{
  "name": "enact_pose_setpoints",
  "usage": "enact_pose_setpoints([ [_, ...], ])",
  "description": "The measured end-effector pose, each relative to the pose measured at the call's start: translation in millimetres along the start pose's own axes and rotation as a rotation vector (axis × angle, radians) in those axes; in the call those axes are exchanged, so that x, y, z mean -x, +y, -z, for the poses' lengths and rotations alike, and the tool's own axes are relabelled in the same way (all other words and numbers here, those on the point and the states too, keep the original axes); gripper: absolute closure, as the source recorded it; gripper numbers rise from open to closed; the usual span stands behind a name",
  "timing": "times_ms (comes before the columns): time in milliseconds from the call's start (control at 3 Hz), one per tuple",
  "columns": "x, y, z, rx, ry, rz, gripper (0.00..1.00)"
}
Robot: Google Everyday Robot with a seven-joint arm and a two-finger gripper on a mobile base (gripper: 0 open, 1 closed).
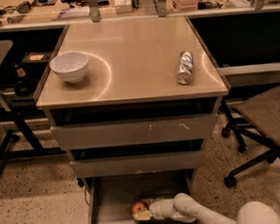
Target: Pick apple from bottom drawer and place on counter
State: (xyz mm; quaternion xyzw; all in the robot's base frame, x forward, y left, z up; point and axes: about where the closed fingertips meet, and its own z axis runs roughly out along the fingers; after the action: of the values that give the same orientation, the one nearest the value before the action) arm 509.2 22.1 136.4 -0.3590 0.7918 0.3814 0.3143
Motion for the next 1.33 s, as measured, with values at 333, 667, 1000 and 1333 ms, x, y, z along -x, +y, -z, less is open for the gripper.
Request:
enact_pose_setpoints([
  [333, 12, 11, 8, -0.01, 0.0, -0.03, 1.0],
  [667, 27, 30, 20, -0.034, 0.006, -0.065, 1.0],
  [1000, 43, 52, 33, -0.06, 0.007, -0.088, 1.0],
  [1333, 61, 72, 42, -0.072, 0.01, -0.085, 1.0],
])
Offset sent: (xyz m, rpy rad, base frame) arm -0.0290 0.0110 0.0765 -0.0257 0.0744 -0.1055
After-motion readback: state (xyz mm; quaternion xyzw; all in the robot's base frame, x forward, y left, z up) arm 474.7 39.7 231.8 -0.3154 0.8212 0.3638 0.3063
